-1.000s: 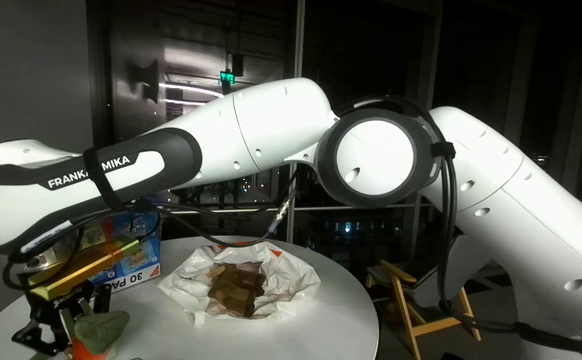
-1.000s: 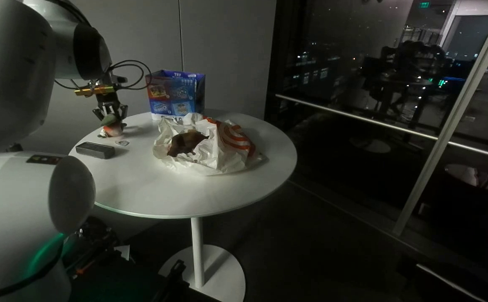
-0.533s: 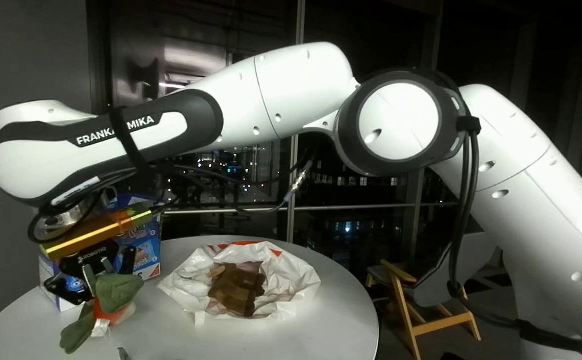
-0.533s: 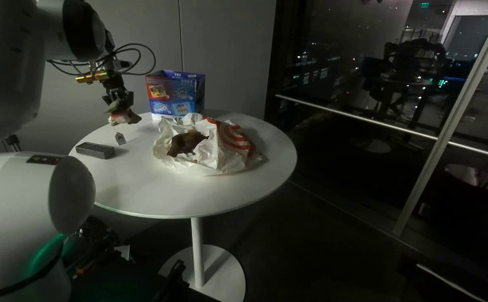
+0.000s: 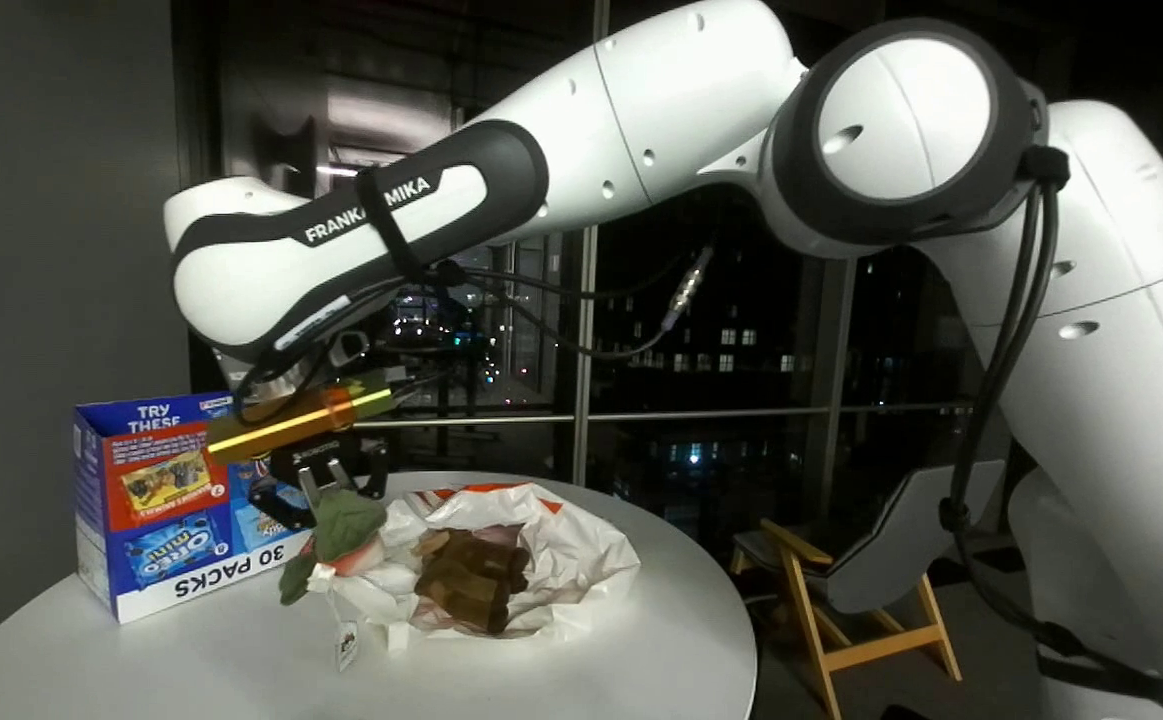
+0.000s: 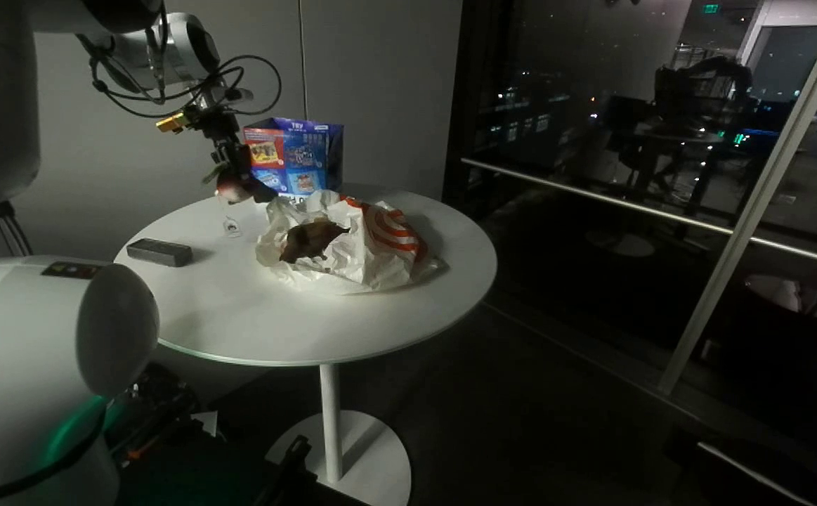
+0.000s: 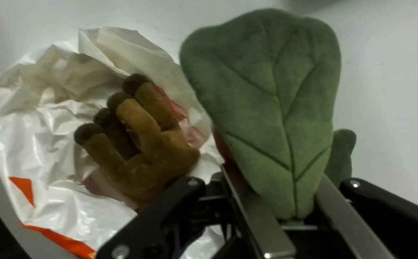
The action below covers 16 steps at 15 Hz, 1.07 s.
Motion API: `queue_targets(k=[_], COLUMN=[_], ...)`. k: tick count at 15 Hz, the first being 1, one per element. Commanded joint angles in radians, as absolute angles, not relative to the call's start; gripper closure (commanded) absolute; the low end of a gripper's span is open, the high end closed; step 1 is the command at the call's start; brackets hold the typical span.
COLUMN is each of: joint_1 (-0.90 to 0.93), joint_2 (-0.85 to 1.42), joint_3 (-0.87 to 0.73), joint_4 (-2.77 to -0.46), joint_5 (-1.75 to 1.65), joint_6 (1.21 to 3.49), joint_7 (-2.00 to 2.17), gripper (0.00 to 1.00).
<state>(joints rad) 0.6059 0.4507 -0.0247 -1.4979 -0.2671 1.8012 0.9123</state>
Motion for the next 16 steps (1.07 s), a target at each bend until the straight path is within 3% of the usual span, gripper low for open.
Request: queue_targets(k=[1, 8, 16], joint_1=[0.542, 0.419, 0.435], joint_2=[0.313, 0.355, 0.458], joint_3=[-0.013, -0.002, -0.002], joint_4=[-1.723, -1.790, -1.724], joint_5=[-0.332, -0.397, -0.607], joint_6=[1.876, 1.818, 1.758], joint_7=[1.095, 1.417, 1.618], gripper=[0.88, 0.88, 0.88])
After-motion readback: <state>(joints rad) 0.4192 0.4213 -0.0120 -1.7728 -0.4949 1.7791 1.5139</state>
